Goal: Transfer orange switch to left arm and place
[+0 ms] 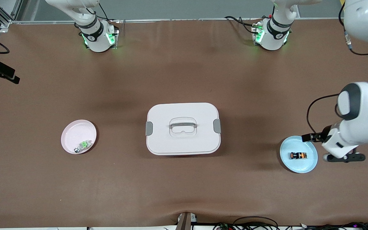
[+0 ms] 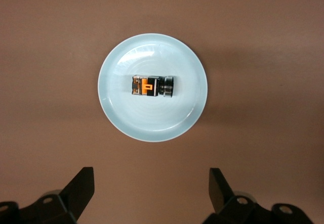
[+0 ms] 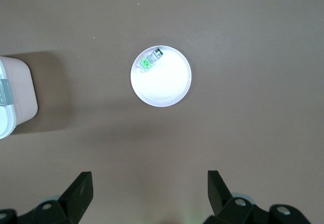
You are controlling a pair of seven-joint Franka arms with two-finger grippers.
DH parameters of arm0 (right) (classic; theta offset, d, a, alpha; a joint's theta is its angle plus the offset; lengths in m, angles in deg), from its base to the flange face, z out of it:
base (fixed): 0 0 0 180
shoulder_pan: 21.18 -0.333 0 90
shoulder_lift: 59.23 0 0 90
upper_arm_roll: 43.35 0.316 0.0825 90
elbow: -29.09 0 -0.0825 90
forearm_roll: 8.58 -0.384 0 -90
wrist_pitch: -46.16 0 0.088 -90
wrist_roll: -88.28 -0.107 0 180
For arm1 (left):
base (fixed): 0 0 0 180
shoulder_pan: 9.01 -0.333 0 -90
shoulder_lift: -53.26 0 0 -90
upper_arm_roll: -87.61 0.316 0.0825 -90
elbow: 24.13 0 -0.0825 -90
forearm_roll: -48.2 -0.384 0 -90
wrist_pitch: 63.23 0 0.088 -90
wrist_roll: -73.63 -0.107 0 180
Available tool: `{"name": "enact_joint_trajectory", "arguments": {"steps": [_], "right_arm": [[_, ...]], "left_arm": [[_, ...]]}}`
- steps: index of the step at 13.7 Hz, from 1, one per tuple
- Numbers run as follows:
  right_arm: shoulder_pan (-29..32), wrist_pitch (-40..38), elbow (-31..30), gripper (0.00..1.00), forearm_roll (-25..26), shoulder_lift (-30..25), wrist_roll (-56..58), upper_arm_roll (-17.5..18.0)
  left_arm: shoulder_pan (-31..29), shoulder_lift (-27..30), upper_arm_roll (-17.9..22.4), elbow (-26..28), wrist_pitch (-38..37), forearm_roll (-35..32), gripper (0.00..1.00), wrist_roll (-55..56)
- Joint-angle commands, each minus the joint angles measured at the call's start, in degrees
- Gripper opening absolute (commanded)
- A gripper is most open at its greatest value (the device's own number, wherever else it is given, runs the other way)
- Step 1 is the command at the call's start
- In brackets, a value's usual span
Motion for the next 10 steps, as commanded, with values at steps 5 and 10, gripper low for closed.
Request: {"name": "enact_joint_trajectory", "arguments": {"steps": [5,10], "right_arm": [[0.92,-0.28,-0.13,1.00,0.02,-0.47,-0.38,0.68],[1.01,-0.19,-0.13,1.00,0.11,-0.47,-0.38,0.68]], "left_arm": [[-0.61,13.53,0.10,1.81,-6.51,5.74,1.00,-1.10],[-0.62,25.38,0.10,5.84,-8.72,5.75,1.00,-1.01]]}}
